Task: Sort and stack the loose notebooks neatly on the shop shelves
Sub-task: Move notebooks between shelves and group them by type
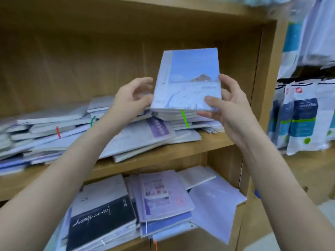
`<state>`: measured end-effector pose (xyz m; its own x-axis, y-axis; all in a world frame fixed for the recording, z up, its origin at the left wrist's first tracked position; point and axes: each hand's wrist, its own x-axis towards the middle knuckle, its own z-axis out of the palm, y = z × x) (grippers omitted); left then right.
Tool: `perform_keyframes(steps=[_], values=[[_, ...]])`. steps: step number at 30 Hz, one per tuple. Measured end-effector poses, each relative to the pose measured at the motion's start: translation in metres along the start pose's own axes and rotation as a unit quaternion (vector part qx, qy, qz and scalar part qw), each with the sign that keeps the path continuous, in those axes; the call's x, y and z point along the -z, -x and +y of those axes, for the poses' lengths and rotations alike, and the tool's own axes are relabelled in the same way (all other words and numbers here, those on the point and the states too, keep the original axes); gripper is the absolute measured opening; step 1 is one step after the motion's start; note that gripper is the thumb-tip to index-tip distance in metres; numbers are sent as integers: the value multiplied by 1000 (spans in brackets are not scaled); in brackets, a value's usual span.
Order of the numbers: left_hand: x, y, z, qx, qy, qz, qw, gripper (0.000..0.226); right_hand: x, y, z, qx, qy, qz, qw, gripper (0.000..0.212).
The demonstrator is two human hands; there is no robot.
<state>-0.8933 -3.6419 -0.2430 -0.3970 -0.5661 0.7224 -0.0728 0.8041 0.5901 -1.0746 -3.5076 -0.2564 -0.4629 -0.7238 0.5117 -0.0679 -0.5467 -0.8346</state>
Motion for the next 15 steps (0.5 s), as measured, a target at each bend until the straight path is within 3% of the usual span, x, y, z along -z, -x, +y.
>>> perform_keyframes(steps=[3, 5, 7, 10, 15], values=[[13, -18, -35, -16, -315, 45, 948, 33, -26, -56, 14, -40, -26, -12, 999, 67], [12, -13, -54, 40, -388, 4, 921, 31, -42, -84, 29, -107, -14, -25, 994, 63], [9, -6, -62, 49, -394, 0, 918, 32, -47, -105, 46, -143, 12, -6, 990, 51], [6, -1, -65, 9, -369, 33, 929, 30, -43, -118, 65, -123, 106, 45, 986, 37], [-17, 35, -59, -146, -288, 100, 941, 34, -26, -100, 76, -77, 192, 30, 978, 35]])
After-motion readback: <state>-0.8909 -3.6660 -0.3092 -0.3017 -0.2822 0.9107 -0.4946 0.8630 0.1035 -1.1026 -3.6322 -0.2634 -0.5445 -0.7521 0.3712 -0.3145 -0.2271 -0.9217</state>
